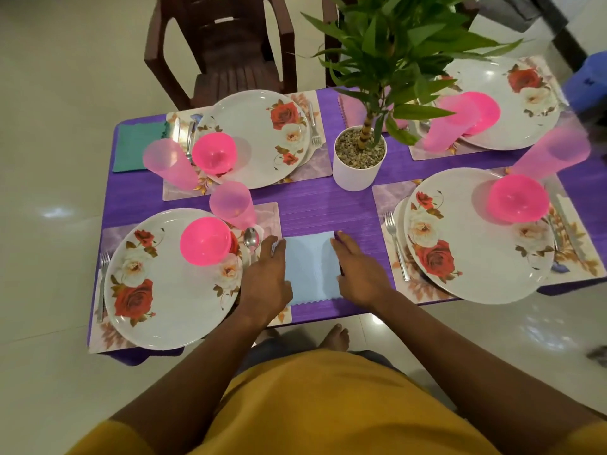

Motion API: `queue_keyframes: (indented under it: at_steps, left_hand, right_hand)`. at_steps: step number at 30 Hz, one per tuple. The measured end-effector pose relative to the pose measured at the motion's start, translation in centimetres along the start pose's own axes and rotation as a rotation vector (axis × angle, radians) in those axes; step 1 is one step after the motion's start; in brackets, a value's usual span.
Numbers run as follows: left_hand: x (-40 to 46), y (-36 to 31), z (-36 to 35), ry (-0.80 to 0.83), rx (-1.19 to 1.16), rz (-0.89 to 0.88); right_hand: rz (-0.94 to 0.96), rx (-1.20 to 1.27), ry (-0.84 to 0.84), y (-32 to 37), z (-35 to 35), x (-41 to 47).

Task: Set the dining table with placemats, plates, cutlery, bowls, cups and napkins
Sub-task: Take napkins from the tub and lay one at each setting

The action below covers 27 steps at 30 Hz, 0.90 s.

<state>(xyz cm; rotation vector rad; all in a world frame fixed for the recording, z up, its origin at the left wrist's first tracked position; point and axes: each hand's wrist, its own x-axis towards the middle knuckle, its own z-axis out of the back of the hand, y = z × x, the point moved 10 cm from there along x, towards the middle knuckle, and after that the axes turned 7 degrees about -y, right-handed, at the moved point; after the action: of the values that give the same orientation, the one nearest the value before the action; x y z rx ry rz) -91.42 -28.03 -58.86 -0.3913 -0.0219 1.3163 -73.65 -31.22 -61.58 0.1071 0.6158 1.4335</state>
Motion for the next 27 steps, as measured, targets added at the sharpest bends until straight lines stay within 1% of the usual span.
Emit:
queue_keyframes:
  at_steps: [3, 5, 8, 11, 16, 21, 27]
  left_hand:
    - [-0.9, -0.8, 0.7, -0.074, 0.033, -0.055]
    - [-1.4, -1.4, 0.5, -0.078, 0.105, -0.103]
    - [-1.3, -1.9, -0.4, -0.039, 0.161, -0.169]
    - [-0.5, -2.5, -1.8, 0.074, 0.193, -0.248]
    - [0.4, -2.0, -3.1, 0.194, 0.261, -0.268]
    - [0.5, -1.8, -3.3, 0.225, 0.287, -0.298]
    - [0.8, -2.1, -3.0, 0.234, 0.270, -0.318]
  right_hand:
    - [0.019, 0.010, -0.088, 0.6, 1.3, -0.6]
    - [0.037, -0.035, -0.117, 1.1, 1.7, -0.7]
    - [0.081, -0.096, -0.062, 2.1, 1.1, -0.5]
    - [0.130, -0.168, 0.020, 3.0, 0.0, 0.1]
    - [0.155, -0.338, 0.145, 3.5, -1.6, 0.8]
    - [0.148, -0.361, 0.132, 3.1, -1.9, 0.9]
    - [0.106, -0.316, 0.121, 3.1, -2.0, 0.7]
